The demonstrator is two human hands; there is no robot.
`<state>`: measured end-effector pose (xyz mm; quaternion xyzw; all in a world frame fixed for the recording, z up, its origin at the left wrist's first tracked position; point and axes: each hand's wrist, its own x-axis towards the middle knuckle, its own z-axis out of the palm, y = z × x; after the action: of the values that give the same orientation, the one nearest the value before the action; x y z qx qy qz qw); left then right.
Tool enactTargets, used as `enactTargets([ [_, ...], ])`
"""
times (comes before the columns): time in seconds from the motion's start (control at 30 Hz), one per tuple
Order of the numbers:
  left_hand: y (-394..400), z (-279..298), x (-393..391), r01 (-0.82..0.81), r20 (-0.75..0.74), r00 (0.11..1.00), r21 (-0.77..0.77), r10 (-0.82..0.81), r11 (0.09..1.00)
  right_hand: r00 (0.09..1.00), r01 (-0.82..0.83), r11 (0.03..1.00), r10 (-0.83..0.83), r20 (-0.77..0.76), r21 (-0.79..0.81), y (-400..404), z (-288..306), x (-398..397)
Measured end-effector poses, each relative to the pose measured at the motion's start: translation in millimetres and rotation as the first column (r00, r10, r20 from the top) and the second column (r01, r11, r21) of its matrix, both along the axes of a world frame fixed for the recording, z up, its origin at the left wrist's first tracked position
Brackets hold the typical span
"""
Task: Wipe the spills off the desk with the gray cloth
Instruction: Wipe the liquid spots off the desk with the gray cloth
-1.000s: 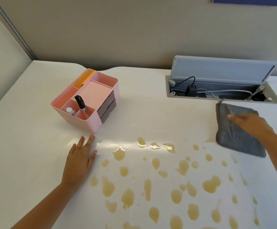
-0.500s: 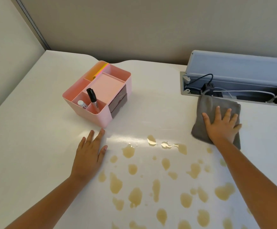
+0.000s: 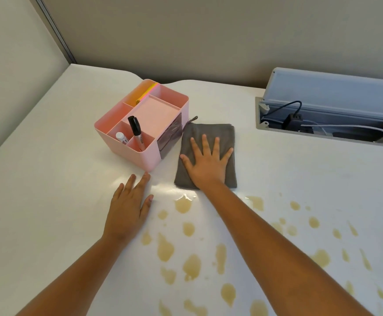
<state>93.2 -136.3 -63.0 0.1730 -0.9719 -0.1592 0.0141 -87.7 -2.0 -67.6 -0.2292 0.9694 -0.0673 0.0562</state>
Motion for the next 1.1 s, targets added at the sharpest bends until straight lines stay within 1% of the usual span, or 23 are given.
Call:
enactTargets([
  [0.17,1.1,2.2,0.9,0.005,0.006,1.0,-0.008,-0.005,1.0,0.992,-0.122,0.992,0.122,-0.005,-0.023,40.9,1.6,-8.0],
  [0.23,-1.4,4.3,1.9,0.004,0.007,1.0,-0.011,-0.004,1.0,0.993,-0.119,0.993,0.119,-0.001,-0.021,69.1,2.0,-14.8],
  [0.37,3.4,6.1,1.9,0.012,0.001,1.0,-0.012,-0.012,1.0,0.999,0.032,0.999,-0.032,-0.011,0.023,154.3,4.6,-31.4],
  [0.47,5.8,6.6,1.7,0.014,0.006,1.0,-0.017,-0.014,1.0,0.984,0.18,0.982,-0.18,-0.008,0.064,222.5,7.6,-37.3],
  [0.53,5.8,6.5,1.9,0.016,0.006,1.0,-0.026,-0.016,1.0,0.952,0.304,0.949,-0.304,-0.011,0.08,266.4,9.7,-34.5],
  [0.67,5.5,7.1,1.2,0.013,0.004,1.0,-0.026,-0.013,1.0,0.851,0.524,0.849,-0.525,0.0,0.07,330.9,14.2,-9.1],
  [0.77,7.4,5.9,0.0,0.014,-0.01,1.0,-0.027,-0.015,1.0,0.775,0.63,0.774,-0.632,0.025,0.065,334.3,14.5,10.3],
  [0.9,6.8,4.6,1.3,0.013,-0.024,1.0,-0.026,-0.013,1.0,0.68,0.728,0.684,-0.729,0.081,0.04,299.7,15.1,19.6],
  [1.0,6.1,3.9,1.1,0.015,-0.036,0.999,-0.024,-0.016,1.0,0.666,0.741,0.671,-0.74,0.092,0.033,268.3,16.0,19.8],
  [1.1,5.9,2.4,1.9,0.021,-0.042,0.999,-0.019,-0.021,1.0,0.697,0.711,0.702,-0.711,0.087,0.042,226.4,16.7,17.0],
])
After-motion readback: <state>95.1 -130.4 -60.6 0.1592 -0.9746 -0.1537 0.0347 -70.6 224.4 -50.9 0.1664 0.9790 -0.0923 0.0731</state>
